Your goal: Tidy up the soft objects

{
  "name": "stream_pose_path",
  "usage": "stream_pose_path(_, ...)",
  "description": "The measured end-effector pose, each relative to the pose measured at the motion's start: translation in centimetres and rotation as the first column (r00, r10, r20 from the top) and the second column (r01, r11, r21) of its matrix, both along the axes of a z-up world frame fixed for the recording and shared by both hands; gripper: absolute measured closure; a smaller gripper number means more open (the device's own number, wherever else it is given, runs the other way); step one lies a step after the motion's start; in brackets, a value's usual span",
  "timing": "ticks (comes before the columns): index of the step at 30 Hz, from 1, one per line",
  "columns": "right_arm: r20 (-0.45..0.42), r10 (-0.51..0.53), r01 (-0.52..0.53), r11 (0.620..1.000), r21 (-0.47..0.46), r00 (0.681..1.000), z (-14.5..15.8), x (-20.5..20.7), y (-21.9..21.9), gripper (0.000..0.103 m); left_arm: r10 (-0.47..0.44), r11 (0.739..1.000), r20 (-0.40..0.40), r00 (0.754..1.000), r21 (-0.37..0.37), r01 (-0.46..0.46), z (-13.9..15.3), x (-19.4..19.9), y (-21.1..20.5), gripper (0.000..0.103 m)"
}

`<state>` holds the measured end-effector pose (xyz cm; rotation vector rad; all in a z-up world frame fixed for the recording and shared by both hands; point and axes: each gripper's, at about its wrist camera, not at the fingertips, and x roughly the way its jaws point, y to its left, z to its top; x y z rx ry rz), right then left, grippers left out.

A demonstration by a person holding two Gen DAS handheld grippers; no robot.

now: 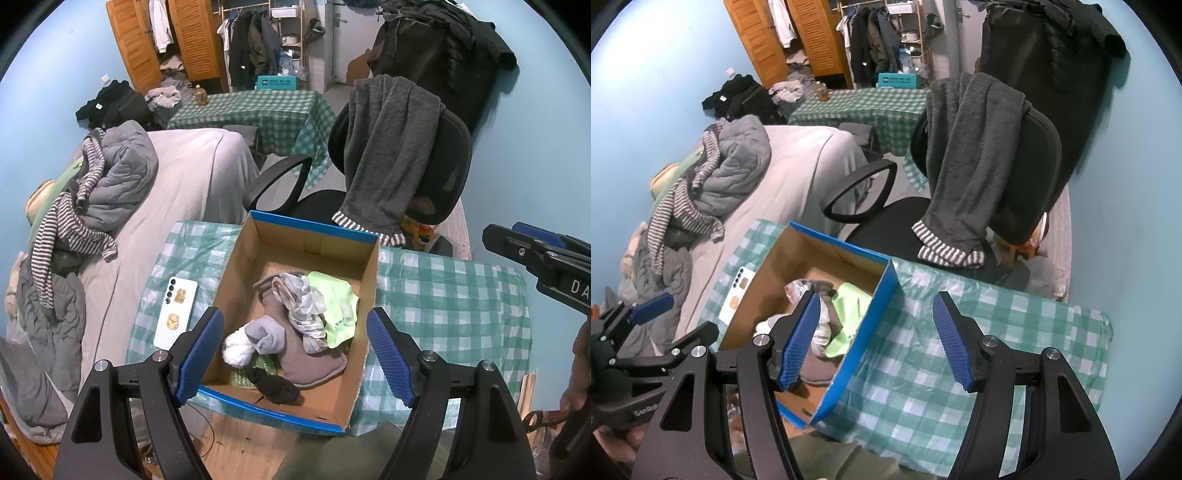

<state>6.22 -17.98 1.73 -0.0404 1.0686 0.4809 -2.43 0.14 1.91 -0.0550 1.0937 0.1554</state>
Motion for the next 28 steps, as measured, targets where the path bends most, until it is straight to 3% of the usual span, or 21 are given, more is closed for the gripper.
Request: stream_pose_path(28, -0.002, -0.001, 0.001, 1.000, 0.003, 1.000, -0.1, 0.2, -0.1, 0.040, -0.013, 1.000, -0.004, 1.000, -0.006, 0.013, -0.3, -1.1, -1.1, 0.022)
